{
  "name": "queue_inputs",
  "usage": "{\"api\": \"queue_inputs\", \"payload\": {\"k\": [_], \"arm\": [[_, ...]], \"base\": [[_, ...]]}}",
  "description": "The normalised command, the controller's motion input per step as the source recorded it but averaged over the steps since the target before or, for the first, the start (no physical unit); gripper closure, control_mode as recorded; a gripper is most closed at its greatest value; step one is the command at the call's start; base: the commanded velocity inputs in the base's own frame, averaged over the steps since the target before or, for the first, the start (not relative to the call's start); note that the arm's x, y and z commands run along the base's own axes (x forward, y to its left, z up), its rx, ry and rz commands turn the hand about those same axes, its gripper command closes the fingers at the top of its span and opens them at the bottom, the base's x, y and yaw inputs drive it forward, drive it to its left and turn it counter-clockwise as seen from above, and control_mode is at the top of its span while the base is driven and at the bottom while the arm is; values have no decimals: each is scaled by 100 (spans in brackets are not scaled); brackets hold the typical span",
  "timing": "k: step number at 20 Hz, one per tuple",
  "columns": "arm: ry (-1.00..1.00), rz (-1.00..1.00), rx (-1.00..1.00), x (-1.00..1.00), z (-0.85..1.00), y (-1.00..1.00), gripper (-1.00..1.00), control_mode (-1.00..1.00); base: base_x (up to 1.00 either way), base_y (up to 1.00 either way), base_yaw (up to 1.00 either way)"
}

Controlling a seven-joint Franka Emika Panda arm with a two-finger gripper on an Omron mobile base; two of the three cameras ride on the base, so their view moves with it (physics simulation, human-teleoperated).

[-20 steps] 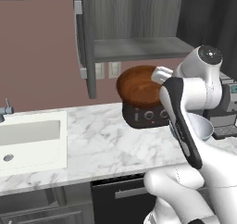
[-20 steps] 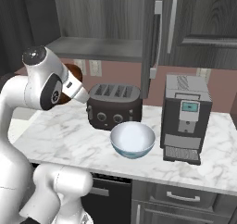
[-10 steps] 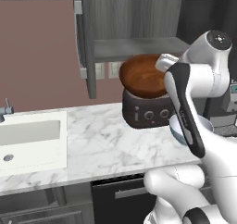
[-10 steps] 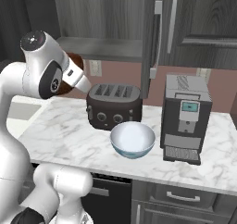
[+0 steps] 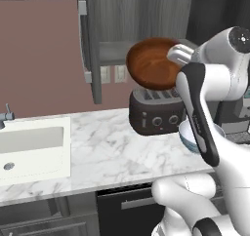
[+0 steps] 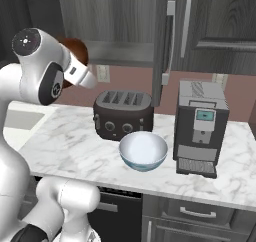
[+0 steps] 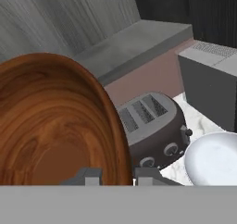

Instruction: Open the cabinet. Pick the bowls from the counter and place them in the cabinet. Then close the cabinet.

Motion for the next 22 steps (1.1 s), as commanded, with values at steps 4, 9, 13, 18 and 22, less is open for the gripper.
{"api": "queue_inputs", "payload": {"k": [4, 9, 13, 18, 22], "arm": [[-15, 0, 0, 5, 30, 0, 100, -100], [-6, 0, 0, 19, 26, 0, 100, -100], [0, 0, 0, 28, 13, 0, 100, -100], [0, 0, 0, 48, 9, 0, 100, -100], [0, 0, 0, 49, 5, 0, 100, -100]], "base": [[0, 0, 0], [0, 0, 0], [0, 0, 0], [0, 0, 0], [0, 0, 0]]}}
